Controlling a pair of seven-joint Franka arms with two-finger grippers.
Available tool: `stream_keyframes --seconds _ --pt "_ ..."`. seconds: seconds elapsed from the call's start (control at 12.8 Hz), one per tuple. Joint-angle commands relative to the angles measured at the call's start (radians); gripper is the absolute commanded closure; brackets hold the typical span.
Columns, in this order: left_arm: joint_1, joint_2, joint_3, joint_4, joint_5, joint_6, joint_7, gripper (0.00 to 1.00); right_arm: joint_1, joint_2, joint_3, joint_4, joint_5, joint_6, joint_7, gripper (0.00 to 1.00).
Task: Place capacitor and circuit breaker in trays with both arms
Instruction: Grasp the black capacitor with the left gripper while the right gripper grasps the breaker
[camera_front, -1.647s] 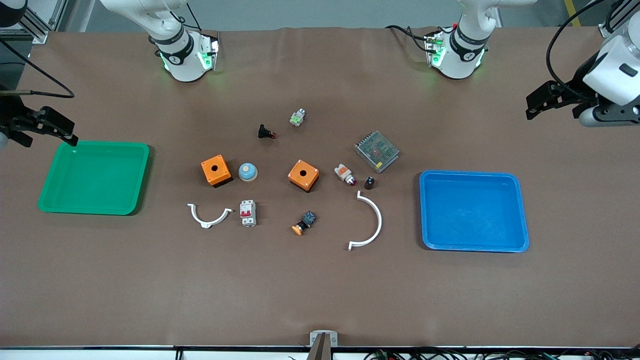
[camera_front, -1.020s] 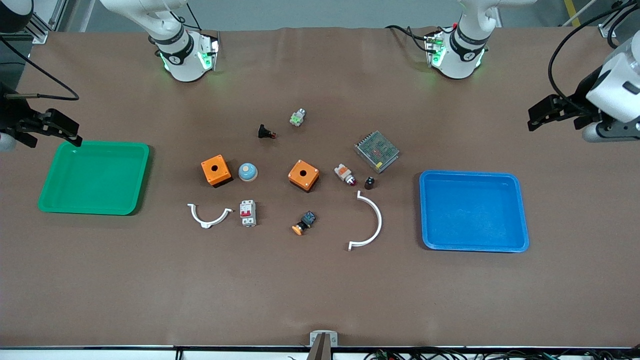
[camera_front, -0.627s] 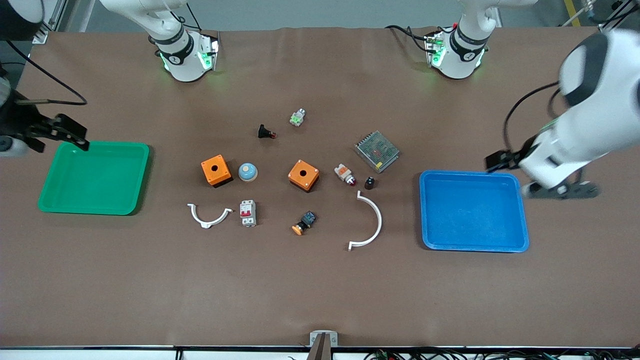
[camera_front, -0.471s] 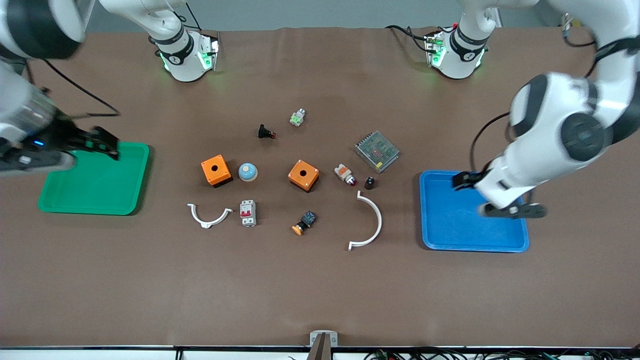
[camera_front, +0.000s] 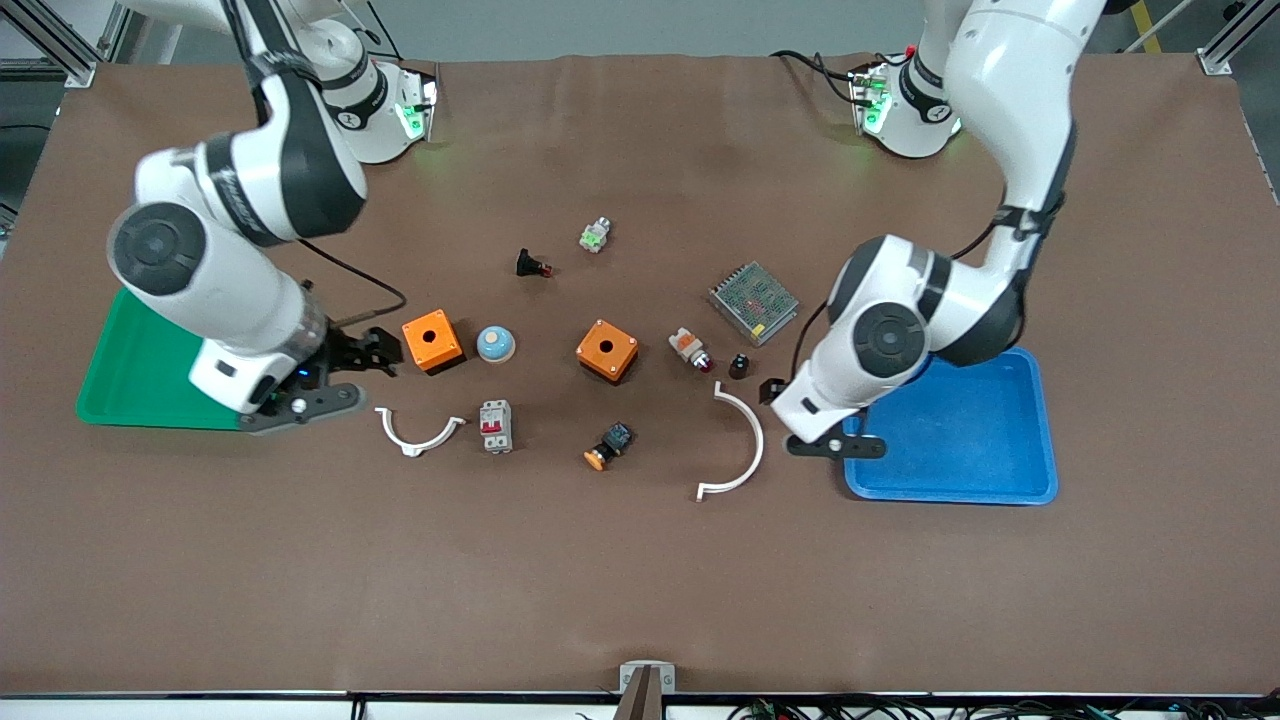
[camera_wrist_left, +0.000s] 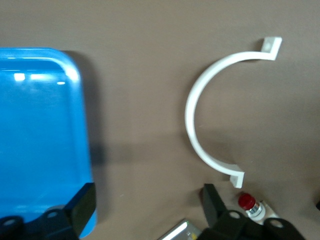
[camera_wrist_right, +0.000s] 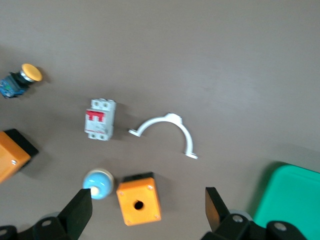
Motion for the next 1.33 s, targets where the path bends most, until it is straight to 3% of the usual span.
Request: stream_keyframes --seconds 0.0,0.31,0.55,0.86,1.25 --pt "-0.023 -0.012 -0.001 -0.104 -0.005 0.149 -0.006 0.19 0.047 0.080 -0.008 0.045 0.042 0.041 0.067 0.00" --pt "-0.070 -0.031 -0.012 -0.201 -0.005 0.218 -0.052 0.25 0.096 0.184 -0.008 0.057 0.118 0.127 0.155 0.00" --pt "-0.108 -0.018 -0.012 -0.210 -0.005 0.219 -0.076 0.33 0.124 0.244 -0.008 0.058 0.131 0.176 0.201 0.00" --pt "-0.127 -0.021 -0.012 -0.239 -0.002 0.218 -0.102 0.34 0.129 0.315 -0.008 0.058 0.135 0.239 0.219 0.00" --pt "-0.133 -0.015 -0.012 -0.255 0.001 0.219 -0.104 0.44 0.130 0.370 -0.009 0.057 0.134 0.276 0.218 0.00"
